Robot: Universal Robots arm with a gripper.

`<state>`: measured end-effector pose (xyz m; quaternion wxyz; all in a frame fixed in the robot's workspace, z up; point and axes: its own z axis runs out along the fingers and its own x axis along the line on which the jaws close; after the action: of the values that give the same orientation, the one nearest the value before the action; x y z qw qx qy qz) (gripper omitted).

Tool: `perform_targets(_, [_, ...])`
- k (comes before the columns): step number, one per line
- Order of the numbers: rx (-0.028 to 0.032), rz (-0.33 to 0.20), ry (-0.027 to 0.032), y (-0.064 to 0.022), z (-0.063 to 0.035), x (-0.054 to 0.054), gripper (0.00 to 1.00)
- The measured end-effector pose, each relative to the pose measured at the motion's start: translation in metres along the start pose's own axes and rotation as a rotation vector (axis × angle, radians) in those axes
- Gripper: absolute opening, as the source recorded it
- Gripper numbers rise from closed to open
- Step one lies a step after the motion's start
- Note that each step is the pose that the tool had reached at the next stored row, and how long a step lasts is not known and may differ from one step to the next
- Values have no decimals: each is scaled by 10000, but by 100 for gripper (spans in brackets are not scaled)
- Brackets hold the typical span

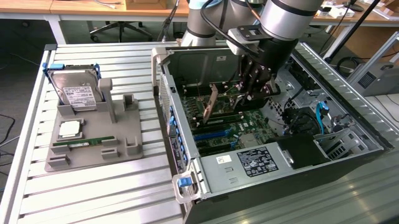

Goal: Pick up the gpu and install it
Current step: 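Insert the gpu into the slot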

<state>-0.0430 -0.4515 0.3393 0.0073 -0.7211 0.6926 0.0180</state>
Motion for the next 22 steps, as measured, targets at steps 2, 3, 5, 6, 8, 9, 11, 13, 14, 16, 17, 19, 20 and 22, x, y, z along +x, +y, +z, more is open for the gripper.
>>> perform_targets(2, [0, -1, 1, 0, 0, 5, 27])
perform_targets(3, [0, 0, 0, 0, 1, 7, 27])
perform_targets(5, [0, -1, 1, 0, 1, 13, 27])
perform_targets(6, [0, -1, 1, 0, 1, 16, 27])
perform_targets(8, [0, 0, 0, 1, 2, 25, 27])
perform_targets(9, [0, 0, 0, 1, 2, 30, 27])
perform_targets(11, [0, 0, 0, 1, 2, 31, 27])
perform_targets(13, [-1, 0, 2, 1, 2, 32, 27])
perform_targets(14, [0, -1, 1, 1, 2, 32, 27])
perform_targets(16, [0, 0, 1, 1, 2, 32, 27])
perform_targets(17, [0, 0, 1, 1, 2, 32, 27])
perform_targets(19, [0, 0, 1, 1, 2, 32, 27])
perform_targets(20, [0, -2, 1, 3, 2, 32, 27])
perform_targets(22, [4, 0, 0, 26, 5, 31, 27])
